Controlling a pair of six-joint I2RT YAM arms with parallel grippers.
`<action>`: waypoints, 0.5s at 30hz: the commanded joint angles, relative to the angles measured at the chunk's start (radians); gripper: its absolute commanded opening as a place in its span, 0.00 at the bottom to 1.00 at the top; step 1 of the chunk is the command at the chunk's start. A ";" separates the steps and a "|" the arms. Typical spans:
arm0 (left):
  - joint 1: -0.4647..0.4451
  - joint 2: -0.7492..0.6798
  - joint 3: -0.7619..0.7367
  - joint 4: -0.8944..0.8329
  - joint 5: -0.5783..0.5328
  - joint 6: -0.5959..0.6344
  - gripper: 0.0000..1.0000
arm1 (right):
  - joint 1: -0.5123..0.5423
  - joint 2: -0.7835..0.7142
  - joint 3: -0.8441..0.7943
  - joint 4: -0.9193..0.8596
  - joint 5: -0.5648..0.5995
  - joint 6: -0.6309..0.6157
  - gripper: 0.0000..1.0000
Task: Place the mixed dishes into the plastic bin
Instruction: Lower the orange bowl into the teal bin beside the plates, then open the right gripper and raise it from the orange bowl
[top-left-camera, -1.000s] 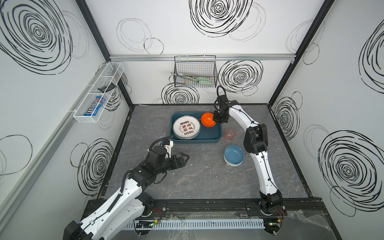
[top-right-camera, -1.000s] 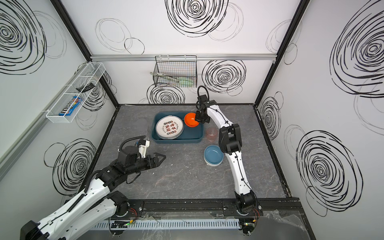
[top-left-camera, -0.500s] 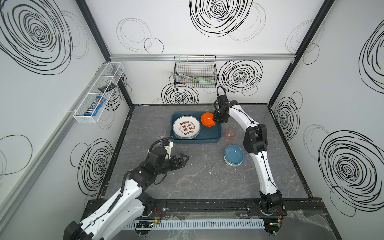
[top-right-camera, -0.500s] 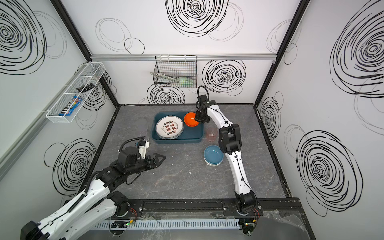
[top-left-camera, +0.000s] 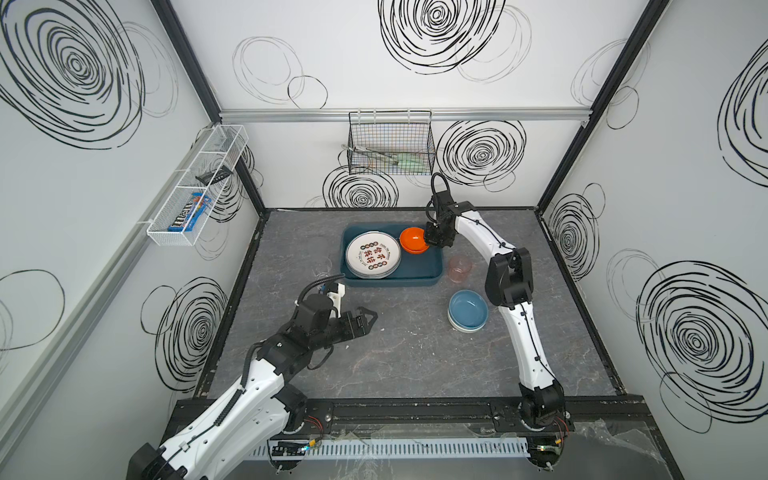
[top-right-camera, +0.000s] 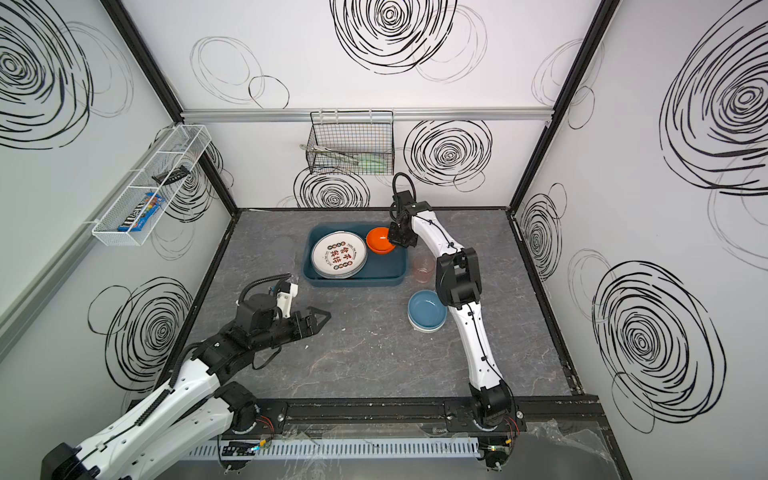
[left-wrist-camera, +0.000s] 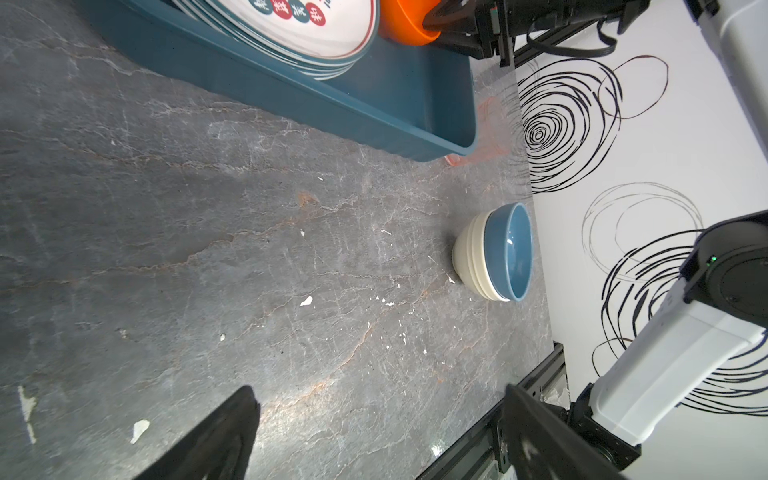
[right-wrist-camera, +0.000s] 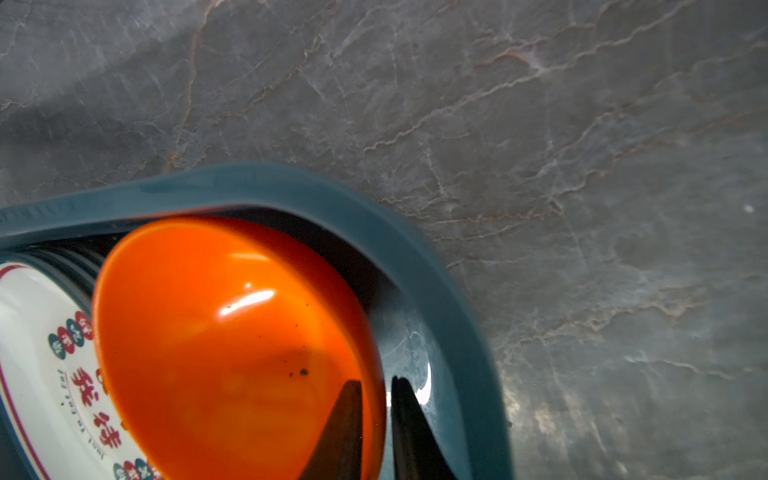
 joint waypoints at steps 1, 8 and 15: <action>0.008 -0.009 -0.004 0.017 0.007 -0.007 0.95 | 0.004 0.003 0.031 -0.014 0.009 0.007 0.21; 0.013 -0.012 0.002 0.012 0.004 -0.004 0.95 | 0.008 -0.050 0.027 -0.027 0.018 0.004 0.26; 0.027 -0.017 0.011 0.002 0.002 0.000 0.95 | 0.009 -0.126 0.024 -0.056 0.029 0.007 0.29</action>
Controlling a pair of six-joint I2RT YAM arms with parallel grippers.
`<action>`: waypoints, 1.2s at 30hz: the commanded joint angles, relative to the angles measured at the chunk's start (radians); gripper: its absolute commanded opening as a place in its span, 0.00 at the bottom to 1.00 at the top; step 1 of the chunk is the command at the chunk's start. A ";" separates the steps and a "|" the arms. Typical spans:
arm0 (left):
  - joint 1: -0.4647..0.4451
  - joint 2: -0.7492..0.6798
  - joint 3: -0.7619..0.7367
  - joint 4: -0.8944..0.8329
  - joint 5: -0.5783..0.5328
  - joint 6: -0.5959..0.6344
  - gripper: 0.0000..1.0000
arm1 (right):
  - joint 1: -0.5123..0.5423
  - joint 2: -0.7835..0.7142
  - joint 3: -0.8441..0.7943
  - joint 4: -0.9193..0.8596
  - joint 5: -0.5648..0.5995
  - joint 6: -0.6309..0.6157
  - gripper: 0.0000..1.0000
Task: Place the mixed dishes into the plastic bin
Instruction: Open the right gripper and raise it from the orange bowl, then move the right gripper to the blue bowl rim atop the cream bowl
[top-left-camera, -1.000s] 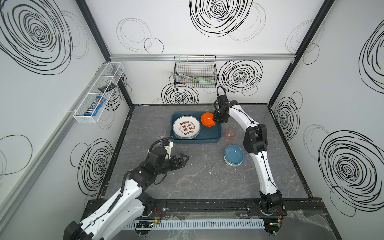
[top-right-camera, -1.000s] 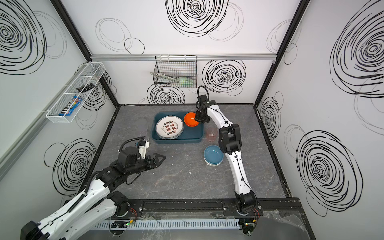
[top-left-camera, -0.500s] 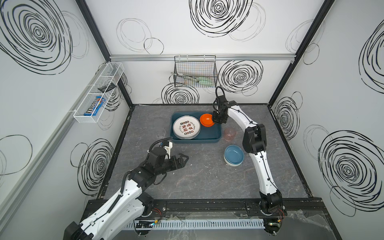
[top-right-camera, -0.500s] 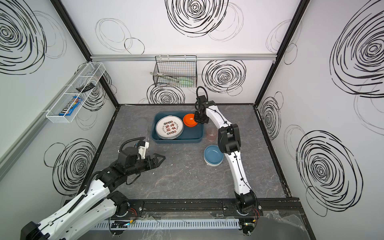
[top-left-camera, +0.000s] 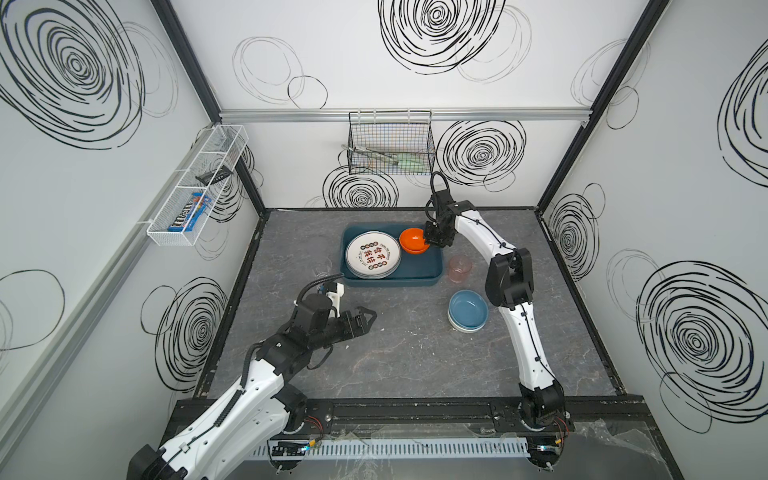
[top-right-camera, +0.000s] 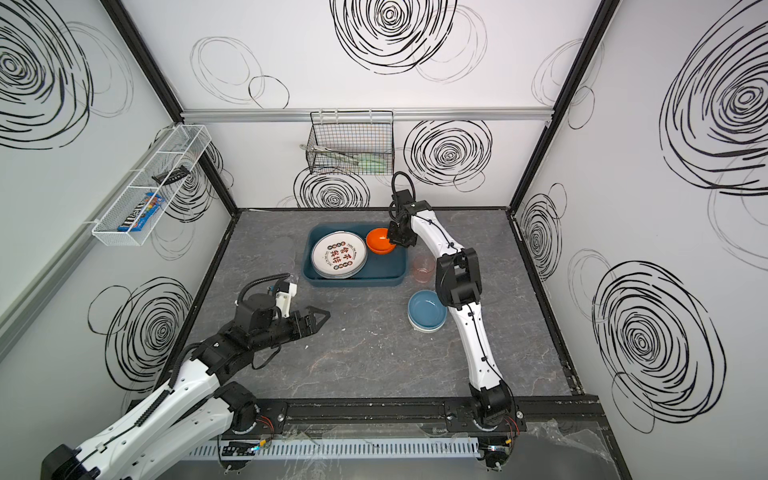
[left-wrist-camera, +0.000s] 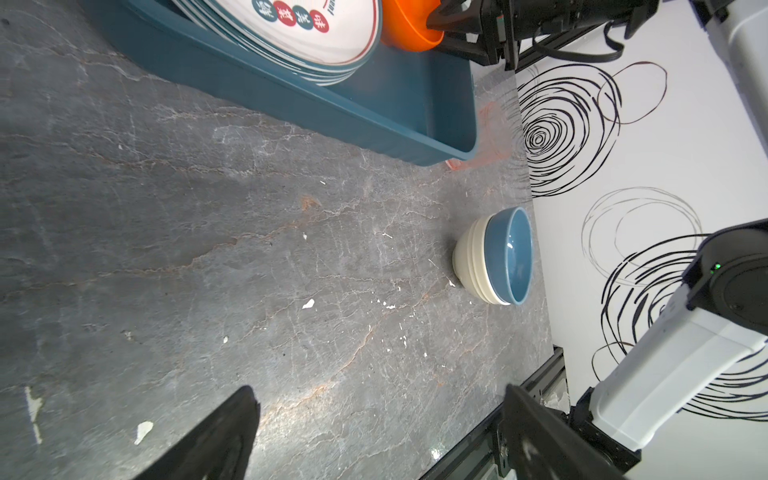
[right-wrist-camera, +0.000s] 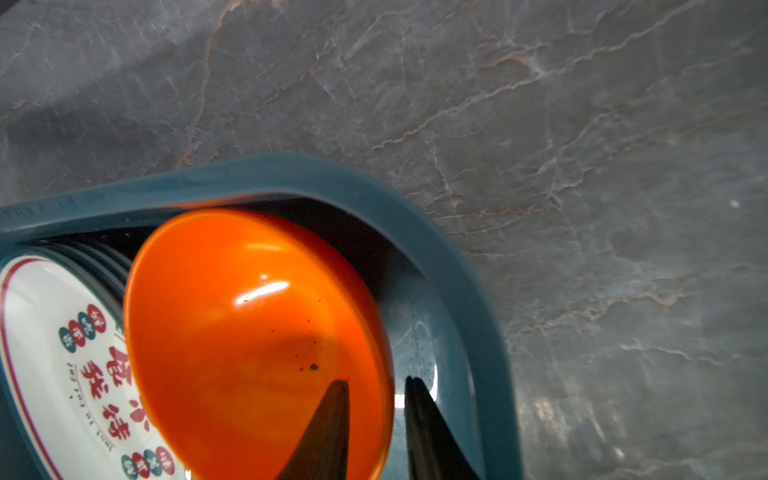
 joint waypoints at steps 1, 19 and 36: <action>0.018 -0.012 0.012 0.001 0.001 -0.001 0.95 | 0.004 -0.110 0.020 -0.049 0.020 0.008 0.29; 0.076 0.005 0.038 0.009 0.098 0.043 0.94 | 0.036 -0.487 -0.429 0.133 -0.051 -0.024 0.37; 0.008 0.061 0.044 0.097 0.133 0.032 0.93 | -0.073 -1.051 -1.117 0.237 -0.094 -0.059 0.38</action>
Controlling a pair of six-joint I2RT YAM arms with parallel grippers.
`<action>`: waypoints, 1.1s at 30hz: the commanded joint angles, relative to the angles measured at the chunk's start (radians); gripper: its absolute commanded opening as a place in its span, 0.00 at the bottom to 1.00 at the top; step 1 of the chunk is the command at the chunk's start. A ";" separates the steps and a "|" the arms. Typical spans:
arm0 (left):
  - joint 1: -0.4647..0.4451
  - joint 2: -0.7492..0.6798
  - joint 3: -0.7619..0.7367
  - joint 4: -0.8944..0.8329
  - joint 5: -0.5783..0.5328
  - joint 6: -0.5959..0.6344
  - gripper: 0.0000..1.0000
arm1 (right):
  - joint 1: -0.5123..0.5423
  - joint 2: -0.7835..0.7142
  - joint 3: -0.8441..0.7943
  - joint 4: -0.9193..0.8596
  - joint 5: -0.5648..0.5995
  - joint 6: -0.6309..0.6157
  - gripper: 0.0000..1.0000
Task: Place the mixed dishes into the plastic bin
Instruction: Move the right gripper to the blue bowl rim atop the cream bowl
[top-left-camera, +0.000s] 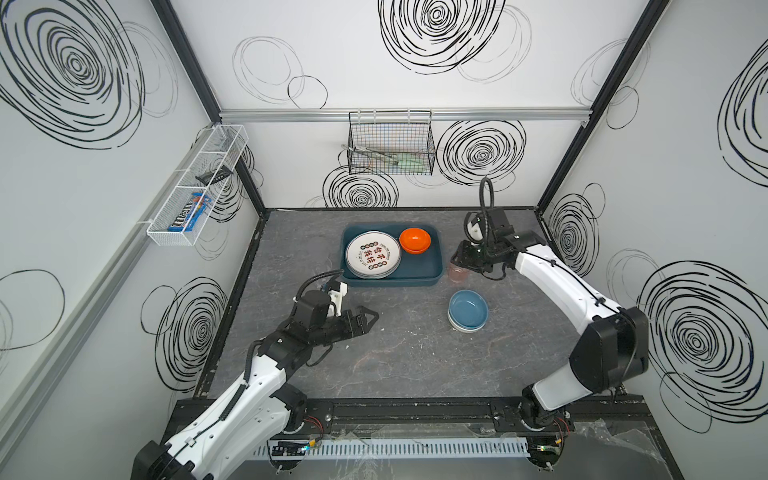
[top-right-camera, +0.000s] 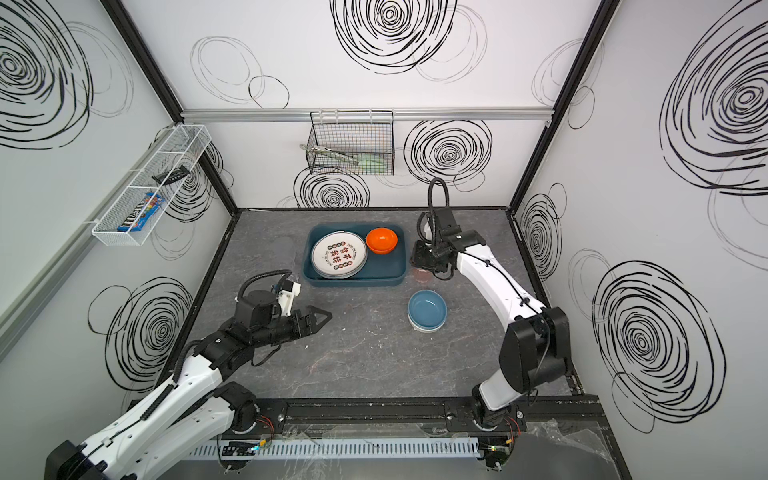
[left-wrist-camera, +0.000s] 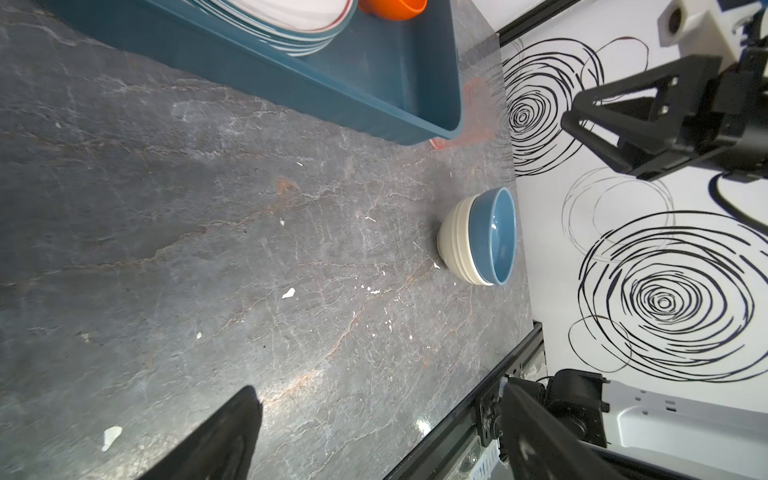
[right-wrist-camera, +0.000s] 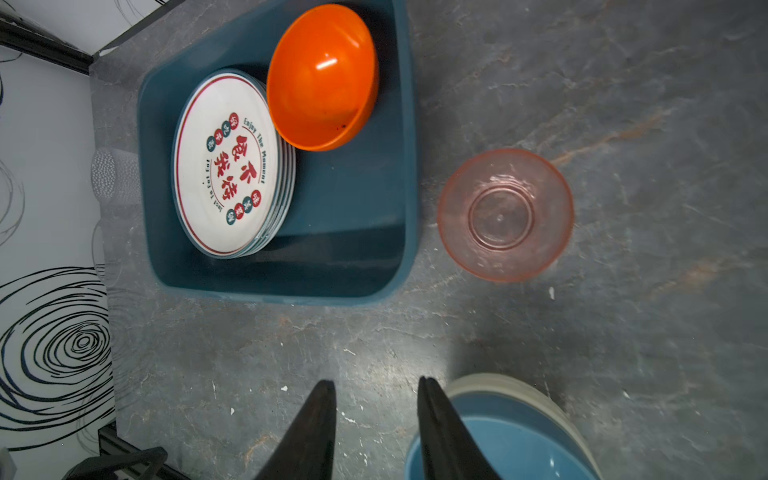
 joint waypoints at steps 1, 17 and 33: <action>-0.026 0.018 0.037 0.077 0.007 0.002 0.93 | -0.040 -0.085 -0.089 0.008 -0.011 -0.019 0.39; -0.177 0.143 0.071 0.178 -0.046 -0.029 0.93 | -0.171 -0.220 -0.263 -0.096 0.023 -0.023 0.39; -0.197 0.161 0.054 0.204 -0.060 -0.038 0.93 | -0.164 -0.216 -0.423 -0.071 0.012 0.000 0.36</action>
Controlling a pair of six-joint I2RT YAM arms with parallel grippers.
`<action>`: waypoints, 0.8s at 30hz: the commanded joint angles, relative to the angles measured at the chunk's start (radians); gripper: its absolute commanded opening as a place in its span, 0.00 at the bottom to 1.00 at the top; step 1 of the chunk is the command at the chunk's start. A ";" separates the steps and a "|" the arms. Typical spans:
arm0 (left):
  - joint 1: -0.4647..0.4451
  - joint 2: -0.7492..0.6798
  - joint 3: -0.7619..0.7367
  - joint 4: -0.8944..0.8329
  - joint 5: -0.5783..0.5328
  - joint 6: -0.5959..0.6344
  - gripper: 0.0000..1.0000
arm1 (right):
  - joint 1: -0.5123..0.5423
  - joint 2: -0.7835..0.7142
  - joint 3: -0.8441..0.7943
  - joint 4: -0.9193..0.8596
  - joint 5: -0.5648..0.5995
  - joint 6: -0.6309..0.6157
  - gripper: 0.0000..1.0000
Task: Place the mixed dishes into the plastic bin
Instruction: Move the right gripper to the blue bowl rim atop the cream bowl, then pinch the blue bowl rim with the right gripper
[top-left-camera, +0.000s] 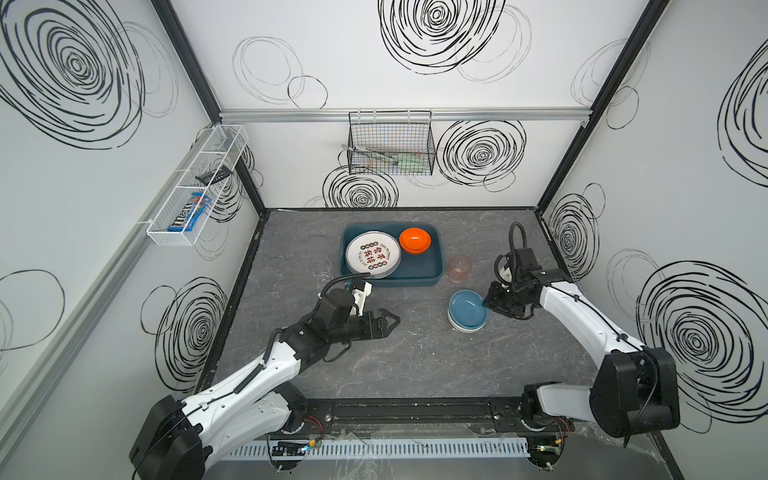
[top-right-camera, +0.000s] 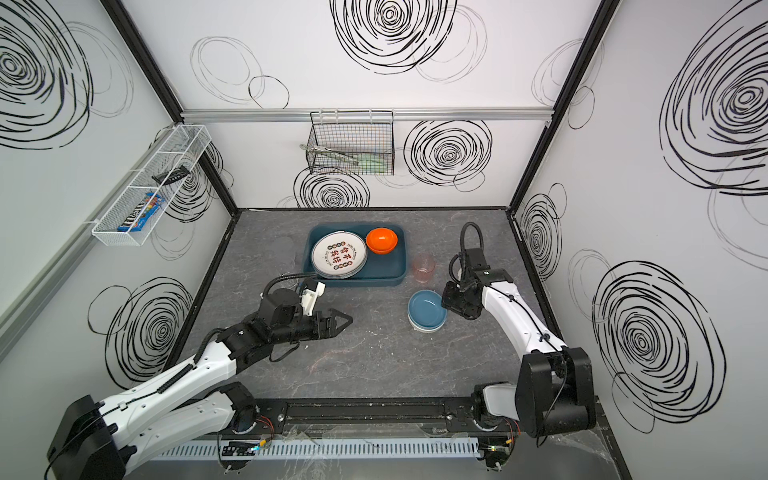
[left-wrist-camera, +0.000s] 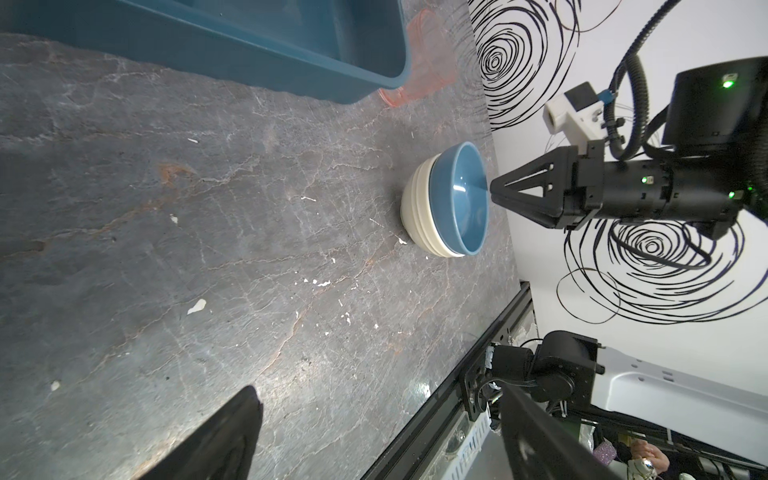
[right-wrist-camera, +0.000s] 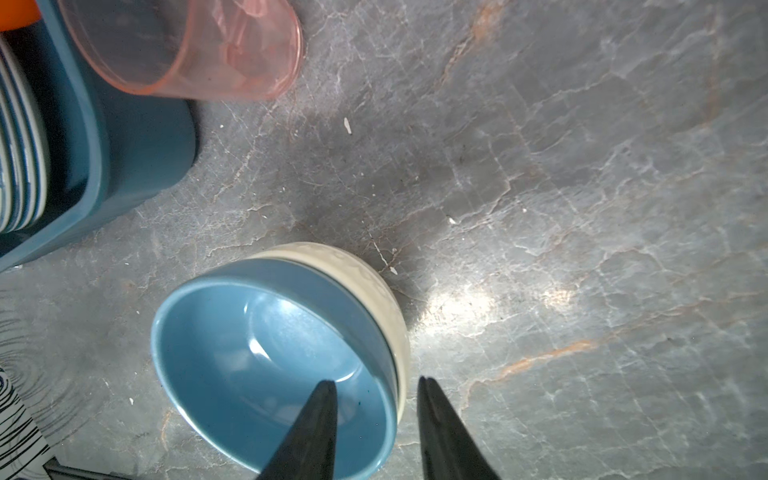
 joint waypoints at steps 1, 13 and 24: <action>-0.007 0.001 0.012 0.047 -0.015 -0.007 0.93 | 0.006 -0.009 -0.022 -0.007 0.002 0.012 0.35; -0.006 -0.002 0.003 0.046 -0.019 -0.012 0.93 | 0.037 0.030 -0.027 0.014 0.021 0.009 0.25; -0.002 -0.001 0.002 0.041 -0.019 -0.007 0.93 | 0.072 0.054 -0.015 0.013 0.052 0.000 0.18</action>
